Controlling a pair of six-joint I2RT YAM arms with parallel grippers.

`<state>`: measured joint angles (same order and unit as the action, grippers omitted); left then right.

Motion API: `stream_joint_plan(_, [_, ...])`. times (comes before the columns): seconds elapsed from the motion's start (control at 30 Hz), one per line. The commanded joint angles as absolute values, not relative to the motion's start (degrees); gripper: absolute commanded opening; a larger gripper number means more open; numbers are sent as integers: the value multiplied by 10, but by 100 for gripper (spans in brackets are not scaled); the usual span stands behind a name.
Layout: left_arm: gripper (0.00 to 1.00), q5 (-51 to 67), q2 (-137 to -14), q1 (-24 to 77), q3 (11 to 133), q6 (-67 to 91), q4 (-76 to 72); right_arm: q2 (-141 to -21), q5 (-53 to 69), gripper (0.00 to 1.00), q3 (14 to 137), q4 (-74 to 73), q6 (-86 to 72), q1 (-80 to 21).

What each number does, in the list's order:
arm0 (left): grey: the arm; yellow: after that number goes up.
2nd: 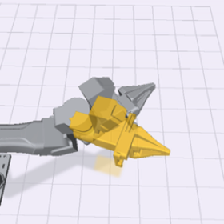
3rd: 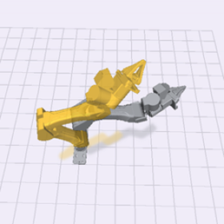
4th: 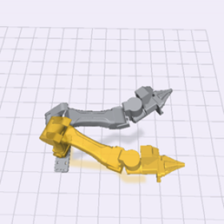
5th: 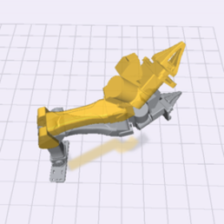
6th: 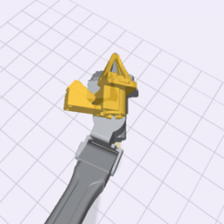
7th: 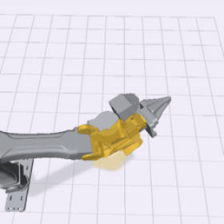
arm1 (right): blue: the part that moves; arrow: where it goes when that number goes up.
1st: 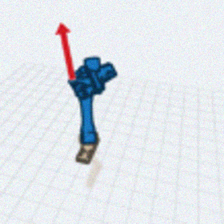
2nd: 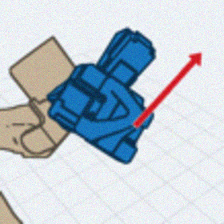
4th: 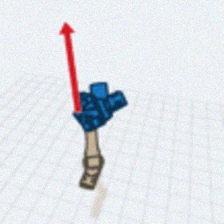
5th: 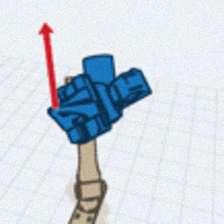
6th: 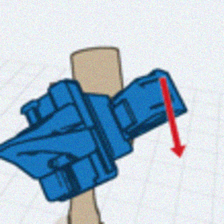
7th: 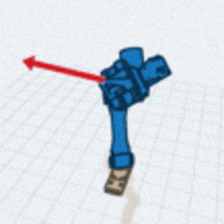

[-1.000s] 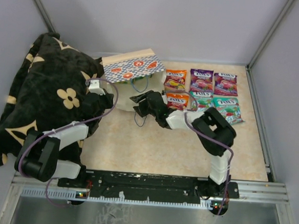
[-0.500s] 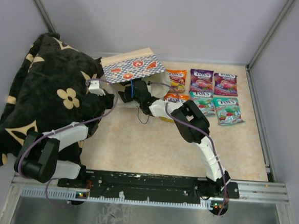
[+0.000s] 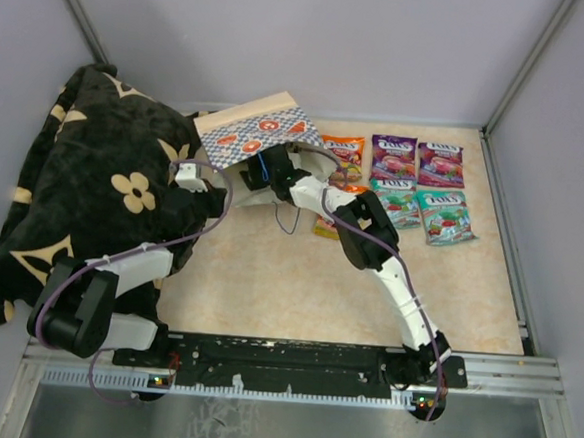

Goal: Take the snacks out of the paper bag
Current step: Take out the snack from the paper bag.

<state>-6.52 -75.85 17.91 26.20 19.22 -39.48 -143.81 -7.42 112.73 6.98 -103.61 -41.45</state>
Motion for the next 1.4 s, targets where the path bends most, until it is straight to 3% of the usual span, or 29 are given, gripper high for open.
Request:
stream_joint_plan(0.0, [0,-73,-755,178,257,178,-433,-1464,-112,99,1201,-32,-956,-390])
stream_joint_plan(0.33, [0,-37,-772,178,239,174,-464,-1619,-108,99,1436,-124,-902,-381])
stream_joint_plan(0.63, [0,-4,-809,178,215,174,-507,-1712,-52,99,1486,12,-897,-382])
stream_joint_plan(0.73, [0,-4,-805,178,205,170,-511,-1716,-39,82,1494,34,-879,-383])
stream_joint_plan(0.77, [0,-5,-803,178,202,169,-513,-1709,-36,73,1482,46,-871,-382])
stream_joint_plan(0.9, [0,-11,-801,178,193,170,-517,-1683,-24,20,1460,70,-831,-380])
stream_joint_plan(0.93, [0,-13,-801,178,192,170,-516,-1675,-21,0,1457,69,-824,-380])
stream_joint_plan(1.07, [0,-39,-795,178,200,164,-498,-1609,-2,0,1396,64,-796,-378])
stream_joint_plan(1.37, [0,-113,-800,178,230,153,-464,-1334,14,0,1025,162,-766,-380])
